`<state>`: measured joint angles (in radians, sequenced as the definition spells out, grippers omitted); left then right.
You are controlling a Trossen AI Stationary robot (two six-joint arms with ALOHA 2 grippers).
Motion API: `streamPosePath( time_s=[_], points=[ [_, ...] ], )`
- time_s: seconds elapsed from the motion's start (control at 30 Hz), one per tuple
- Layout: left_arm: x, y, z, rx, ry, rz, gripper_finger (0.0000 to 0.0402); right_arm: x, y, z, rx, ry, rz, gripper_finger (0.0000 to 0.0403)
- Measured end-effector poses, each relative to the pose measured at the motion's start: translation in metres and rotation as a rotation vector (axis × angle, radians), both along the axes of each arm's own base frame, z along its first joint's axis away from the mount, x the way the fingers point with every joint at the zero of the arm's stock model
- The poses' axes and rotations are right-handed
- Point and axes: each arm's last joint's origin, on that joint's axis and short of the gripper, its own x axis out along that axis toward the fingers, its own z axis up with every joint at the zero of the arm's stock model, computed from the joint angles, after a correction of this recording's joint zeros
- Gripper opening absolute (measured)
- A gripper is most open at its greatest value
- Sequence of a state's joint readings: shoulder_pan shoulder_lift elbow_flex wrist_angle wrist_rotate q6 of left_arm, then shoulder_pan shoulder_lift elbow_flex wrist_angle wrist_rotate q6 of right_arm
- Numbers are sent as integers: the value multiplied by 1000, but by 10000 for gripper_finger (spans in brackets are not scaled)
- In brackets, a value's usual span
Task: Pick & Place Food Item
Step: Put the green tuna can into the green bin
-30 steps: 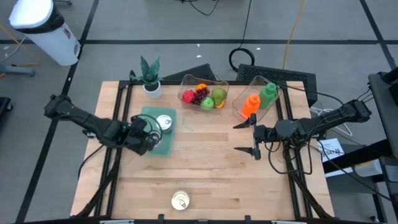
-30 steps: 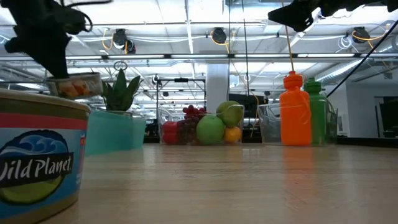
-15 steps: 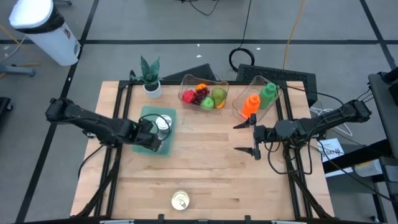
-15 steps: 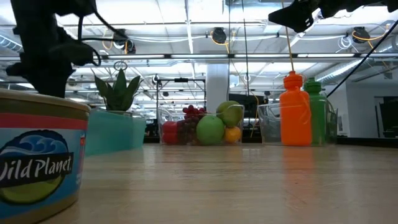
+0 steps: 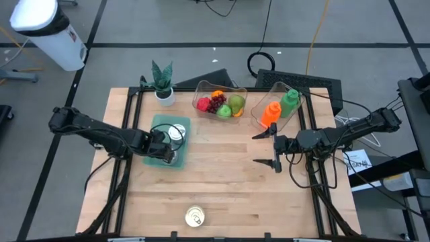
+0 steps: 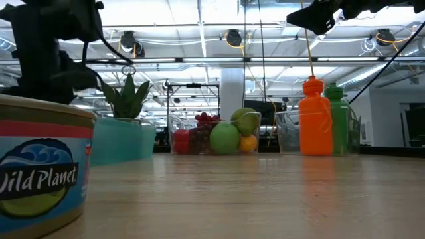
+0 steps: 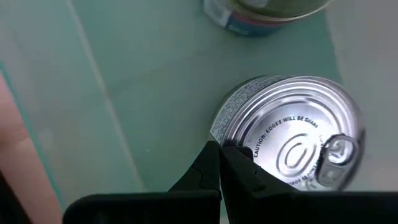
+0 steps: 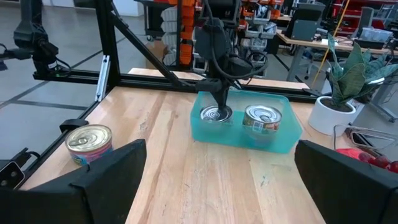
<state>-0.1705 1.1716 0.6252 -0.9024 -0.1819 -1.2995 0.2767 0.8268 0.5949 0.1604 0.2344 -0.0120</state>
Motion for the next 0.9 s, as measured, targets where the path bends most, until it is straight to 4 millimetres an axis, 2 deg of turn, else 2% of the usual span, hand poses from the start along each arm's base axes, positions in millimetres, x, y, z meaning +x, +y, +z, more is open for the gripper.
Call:
streamPosePath(
  time_s=[0.47,0.67,0.9],
  points=[
    [-2,3,-9,-25,2,5,9,0,0,0,-3,0,0,394],
    [-2,3,-9,-28,1,20,50,0,0,0,-4,1,1,394],
    [-1,3,-6,-16,-2,-21,128,0,0,-1,-6,7,0,394]
  ],
)
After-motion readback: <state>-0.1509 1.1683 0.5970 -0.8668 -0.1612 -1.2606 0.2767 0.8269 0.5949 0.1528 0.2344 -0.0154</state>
